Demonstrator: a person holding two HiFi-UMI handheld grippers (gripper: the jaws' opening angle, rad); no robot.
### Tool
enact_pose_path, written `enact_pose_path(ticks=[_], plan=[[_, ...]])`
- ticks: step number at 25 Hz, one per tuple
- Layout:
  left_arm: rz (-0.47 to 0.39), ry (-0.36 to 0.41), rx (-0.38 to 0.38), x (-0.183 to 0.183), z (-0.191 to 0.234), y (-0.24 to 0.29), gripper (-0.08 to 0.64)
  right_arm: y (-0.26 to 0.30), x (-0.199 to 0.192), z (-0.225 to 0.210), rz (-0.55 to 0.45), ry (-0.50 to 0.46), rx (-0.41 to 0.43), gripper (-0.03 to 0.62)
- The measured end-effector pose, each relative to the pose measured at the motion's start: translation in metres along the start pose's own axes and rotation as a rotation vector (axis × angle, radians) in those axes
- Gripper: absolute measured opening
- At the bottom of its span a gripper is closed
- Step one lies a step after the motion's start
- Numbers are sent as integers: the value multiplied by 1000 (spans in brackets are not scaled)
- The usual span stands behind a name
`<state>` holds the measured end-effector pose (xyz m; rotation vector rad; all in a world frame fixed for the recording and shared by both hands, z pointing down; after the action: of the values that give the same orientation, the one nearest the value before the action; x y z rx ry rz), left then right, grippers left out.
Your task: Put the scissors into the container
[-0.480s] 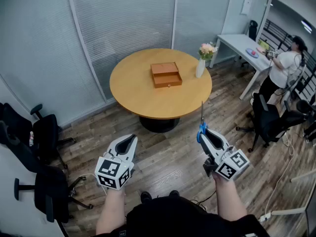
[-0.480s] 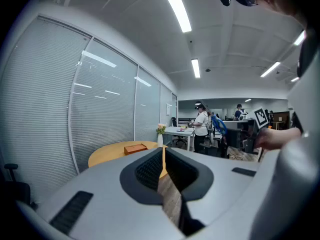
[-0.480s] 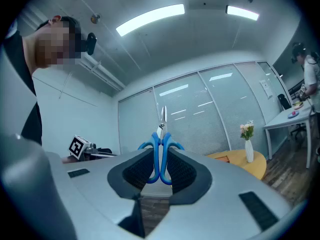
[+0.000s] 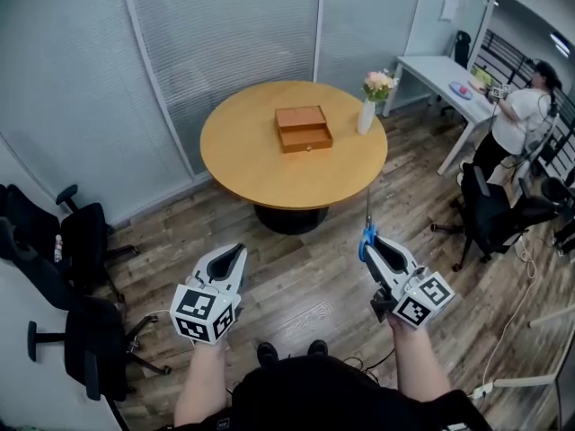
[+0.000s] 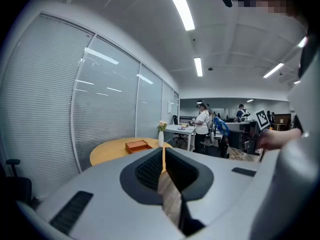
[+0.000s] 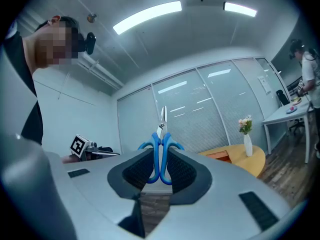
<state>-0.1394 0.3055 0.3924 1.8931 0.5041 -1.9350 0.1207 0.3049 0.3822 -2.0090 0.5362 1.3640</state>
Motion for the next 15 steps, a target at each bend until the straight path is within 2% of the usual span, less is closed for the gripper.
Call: enact_pose_path(ticks=[9,15], plan=[[-5,-11,-3,-1,-15,16,26,-26,24,-33,-53,20,-63,98],[-14,-2,-11,1,-44,40,26,-60,42,-63,-86,45,-89,98]])
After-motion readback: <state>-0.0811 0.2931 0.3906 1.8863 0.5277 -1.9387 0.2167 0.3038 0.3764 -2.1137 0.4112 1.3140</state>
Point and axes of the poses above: the fingertips, and each gripper's own axes: y forward along the fingers, z to its left, x out of its top, the point moved 1 cm from there along -y, backward along the fingers, and after that the axes turned 12 degrees about -z, right-handed, at the moved point
